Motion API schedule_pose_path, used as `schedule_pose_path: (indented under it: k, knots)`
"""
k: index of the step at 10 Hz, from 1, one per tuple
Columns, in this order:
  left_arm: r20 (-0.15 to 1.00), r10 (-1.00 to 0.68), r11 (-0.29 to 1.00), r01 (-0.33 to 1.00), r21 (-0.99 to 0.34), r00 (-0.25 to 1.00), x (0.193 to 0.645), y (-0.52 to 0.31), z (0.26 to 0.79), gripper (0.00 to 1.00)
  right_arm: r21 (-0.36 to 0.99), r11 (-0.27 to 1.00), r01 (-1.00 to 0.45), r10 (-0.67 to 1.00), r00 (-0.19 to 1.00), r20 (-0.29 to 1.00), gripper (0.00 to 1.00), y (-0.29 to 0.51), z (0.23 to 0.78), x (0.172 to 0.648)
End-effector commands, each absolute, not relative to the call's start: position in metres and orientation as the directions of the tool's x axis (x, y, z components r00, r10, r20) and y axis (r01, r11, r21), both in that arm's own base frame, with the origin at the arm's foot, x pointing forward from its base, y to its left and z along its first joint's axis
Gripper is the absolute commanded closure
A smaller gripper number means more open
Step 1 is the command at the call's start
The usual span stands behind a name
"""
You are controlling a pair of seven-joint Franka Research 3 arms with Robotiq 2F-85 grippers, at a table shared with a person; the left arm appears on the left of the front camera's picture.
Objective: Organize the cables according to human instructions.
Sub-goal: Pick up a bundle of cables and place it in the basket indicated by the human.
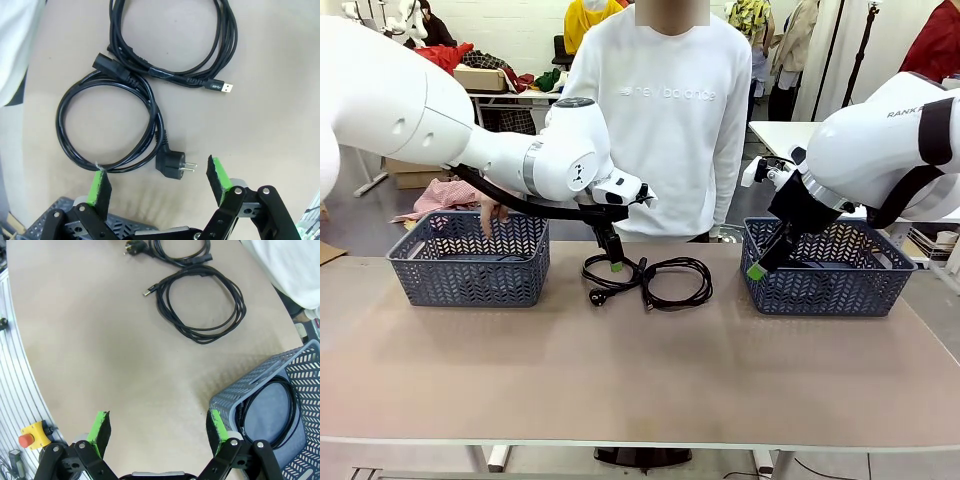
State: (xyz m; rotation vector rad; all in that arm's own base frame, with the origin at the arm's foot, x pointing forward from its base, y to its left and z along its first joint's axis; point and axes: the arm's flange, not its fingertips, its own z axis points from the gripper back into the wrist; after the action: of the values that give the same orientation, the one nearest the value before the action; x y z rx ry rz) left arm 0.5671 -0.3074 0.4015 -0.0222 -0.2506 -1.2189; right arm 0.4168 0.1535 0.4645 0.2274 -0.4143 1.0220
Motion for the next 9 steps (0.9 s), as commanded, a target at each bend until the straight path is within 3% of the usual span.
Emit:
schedule_pose_path:
  k: [1,9]
  knots:
    - [0.189,-0.927,0.349,0.93,0.115,0.324,0.571,-0.312,0.395,0.0,-0.012,0.509,-0.861,0.776,0.453,0.439,0.0,0.155,0.466,0.416]
    - [0.111,-0.94,0.33,0.941,0.069,0.322,0.613,-0.345,0.345,0.0,-0.012,0.509,-0.861,0.776,0.453,0.439,0.0,0.155,0.466,0.416]
